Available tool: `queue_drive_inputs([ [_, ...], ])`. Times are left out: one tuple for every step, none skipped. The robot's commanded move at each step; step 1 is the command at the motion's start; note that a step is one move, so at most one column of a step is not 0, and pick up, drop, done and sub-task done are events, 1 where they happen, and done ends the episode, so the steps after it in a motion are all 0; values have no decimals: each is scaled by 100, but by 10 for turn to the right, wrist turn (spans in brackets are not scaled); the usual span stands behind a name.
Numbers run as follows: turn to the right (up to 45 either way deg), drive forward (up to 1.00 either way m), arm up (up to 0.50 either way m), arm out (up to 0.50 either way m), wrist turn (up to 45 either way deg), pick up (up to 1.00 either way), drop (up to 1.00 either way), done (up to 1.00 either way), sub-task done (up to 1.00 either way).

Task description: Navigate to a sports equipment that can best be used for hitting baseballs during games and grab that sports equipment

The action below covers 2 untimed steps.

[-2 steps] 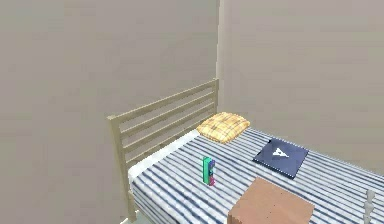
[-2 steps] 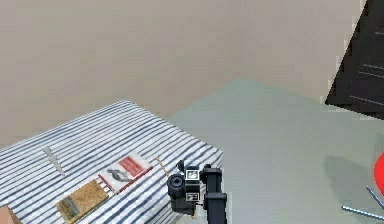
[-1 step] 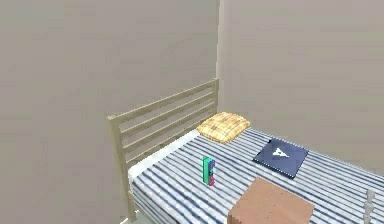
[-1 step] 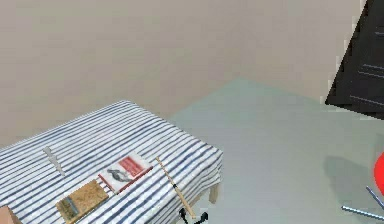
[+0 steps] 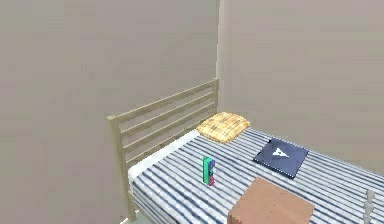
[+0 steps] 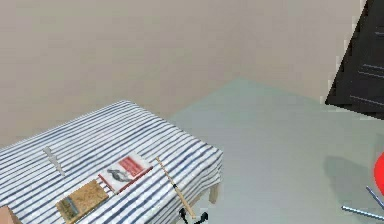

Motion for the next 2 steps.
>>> queue_drive_inputs([
  [0,0,10,0,0,0,0,0,0],
  [0,0,0,0,0,0,0,100,0],
])
